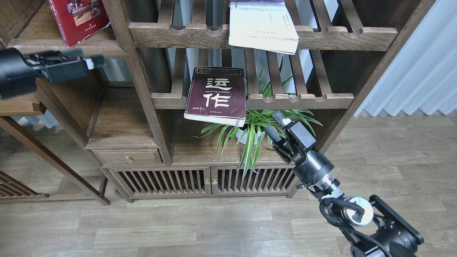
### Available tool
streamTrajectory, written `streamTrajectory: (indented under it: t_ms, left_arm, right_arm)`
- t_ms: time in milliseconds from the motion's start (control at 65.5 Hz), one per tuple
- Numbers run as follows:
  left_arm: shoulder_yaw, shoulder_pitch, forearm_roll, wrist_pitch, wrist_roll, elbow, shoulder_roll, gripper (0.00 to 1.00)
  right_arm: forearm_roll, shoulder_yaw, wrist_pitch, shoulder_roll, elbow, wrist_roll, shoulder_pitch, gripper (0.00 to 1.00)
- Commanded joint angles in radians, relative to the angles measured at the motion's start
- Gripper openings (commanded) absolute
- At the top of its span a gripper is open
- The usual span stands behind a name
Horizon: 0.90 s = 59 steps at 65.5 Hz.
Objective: Organize books on shelf
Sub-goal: 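Raise the right gripper to the white book on the top shelf and grasp it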
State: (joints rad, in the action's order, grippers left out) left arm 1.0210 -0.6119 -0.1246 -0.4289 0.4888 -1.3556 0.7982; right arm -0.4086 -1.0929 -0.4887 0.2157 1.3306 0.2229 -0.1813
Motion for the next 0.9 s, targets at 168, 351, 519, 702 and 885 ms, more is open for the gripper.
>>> streamTrajectory:
  t_ms: [168, 351, 519, 702, 885]
  left_arm:
    - [0.166, 0.222, 0.000, -0.050, 0.000, -0.005, -0.135, 0.99]
    - [0.231, 0.279, 0.011, -0.060, 0.000, -0.002, -0.192, 0.99]
    - [0.243, 0.279, 0.013, -0.060, 0.000, 0.004, -0.205, 0.99]
    - [0.249, 0.279, 0.013, -0.060, 0.000, 0.004, -0.205, 0.99]
    - [0.249, 0.279, 0.013, -0.060, 0.000, 0.004, -0.205, 0.99]
  right_arm:
    - [0.004, -0.001, 0.000, 0.002, 0.002, 0.000, -0.152, 0.93]
    - [0.007, -0.002, 0.113, 0.002, -0.002, 0.000, -0.250, 0.92]
    - [0.013, -0.001, 0.254, -0.013, -0.011, -0.004, -0.314, 0.89]
    - [0.010, -0.004, 0.349, -0.015, -0.044, -0.063, -0.376, 0.82]
    - [-0.004, -0.067, 0.315, -0.027, -0.050, -0.079, -0.362, 0.35]
